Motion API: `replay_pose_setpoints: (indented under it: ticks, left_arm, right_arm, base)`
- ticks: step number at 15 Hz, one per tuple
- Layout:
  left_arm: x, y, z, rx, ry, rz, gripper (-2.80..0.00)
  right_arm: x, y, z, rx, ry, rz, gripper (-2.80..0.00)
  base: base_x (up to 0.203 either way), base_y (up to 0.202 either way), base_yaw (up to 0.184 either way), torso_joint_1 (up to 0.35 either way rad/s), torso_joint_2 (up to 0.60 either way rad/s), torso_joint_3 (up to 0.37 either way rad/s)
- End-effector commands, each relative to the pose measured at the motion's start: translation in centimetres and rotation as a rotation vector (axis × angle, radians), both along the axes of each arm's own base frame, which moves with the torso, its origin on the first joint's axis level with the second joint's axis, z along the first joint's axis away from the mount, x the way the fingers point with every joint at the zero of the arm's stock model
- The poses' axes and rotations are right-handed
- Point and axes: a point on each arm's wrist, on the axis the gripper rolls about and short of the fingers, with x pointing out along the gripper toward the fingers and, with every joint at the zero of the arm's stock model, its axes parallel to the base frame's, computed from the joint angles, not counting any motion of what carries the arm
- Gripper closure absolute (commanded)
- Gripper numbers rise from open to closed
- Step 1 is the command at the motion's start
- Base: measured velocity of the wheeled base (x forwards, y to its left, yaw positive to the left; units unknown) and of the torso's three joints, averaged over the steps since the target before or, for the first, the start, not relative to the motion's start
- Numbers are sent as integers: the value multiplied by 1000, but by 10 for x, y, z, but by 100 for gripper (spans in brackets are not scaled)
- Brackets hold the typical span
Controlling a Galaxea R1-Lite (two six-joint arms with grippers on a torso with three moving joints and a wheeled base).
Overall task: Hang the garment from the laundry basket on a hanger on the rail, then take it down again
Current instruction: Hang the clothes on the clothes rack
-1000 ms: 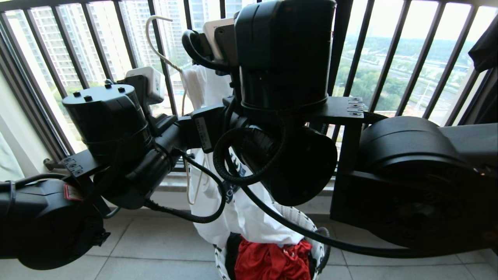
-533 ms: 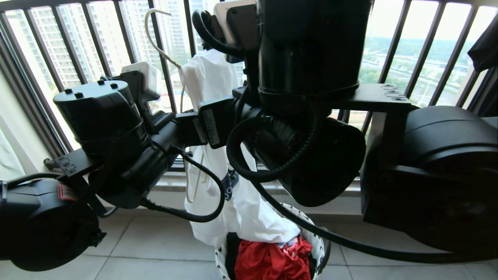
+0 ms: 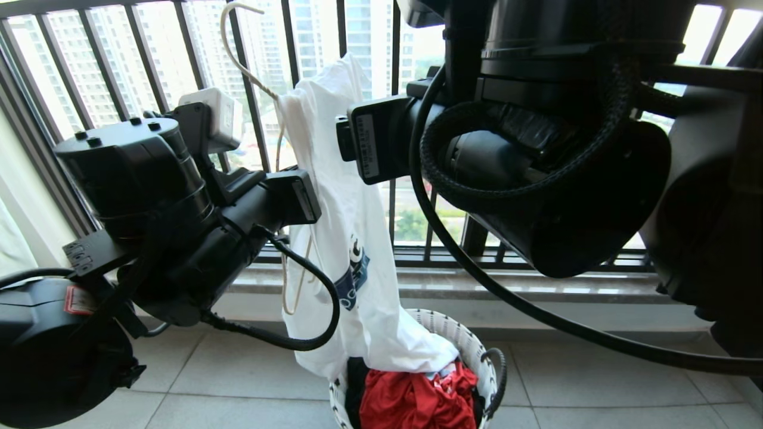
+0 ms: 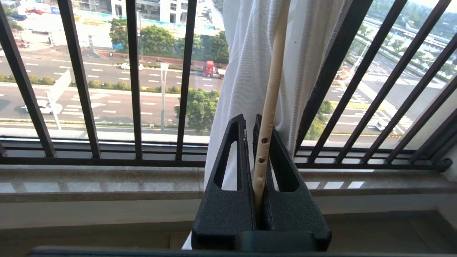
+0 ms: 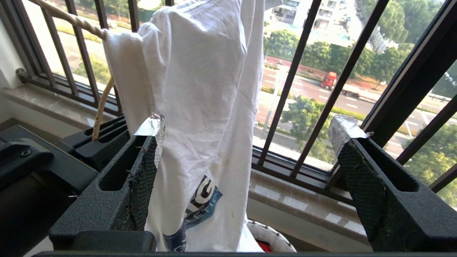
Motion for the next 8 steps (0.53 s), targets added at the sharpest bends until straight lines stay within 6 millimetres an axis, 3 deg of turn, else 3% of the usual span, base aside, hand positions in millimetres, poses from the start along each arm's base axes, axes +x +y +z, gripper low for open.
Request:
replay_pose_setpoints:
  ticks: [1,6,8]
  left_arm:
    - [-9,6,8,-16,-27,-30,0]
    - [-27,16,7,45,35,-164,0]
    - [-33,19,3,73,64,-246,0]
  right_arm:
    - [-7,-12,6,-13,-14,-11,0]
    - [-2,-45,18,-69,13,-90,0]
    - [-7,-60,21,-185,40,-102,0]
  base:
    - [0,0,0,0,0,0]
    - [0,0,0,0,0,0]
    - [0,0,0,0,0,0]
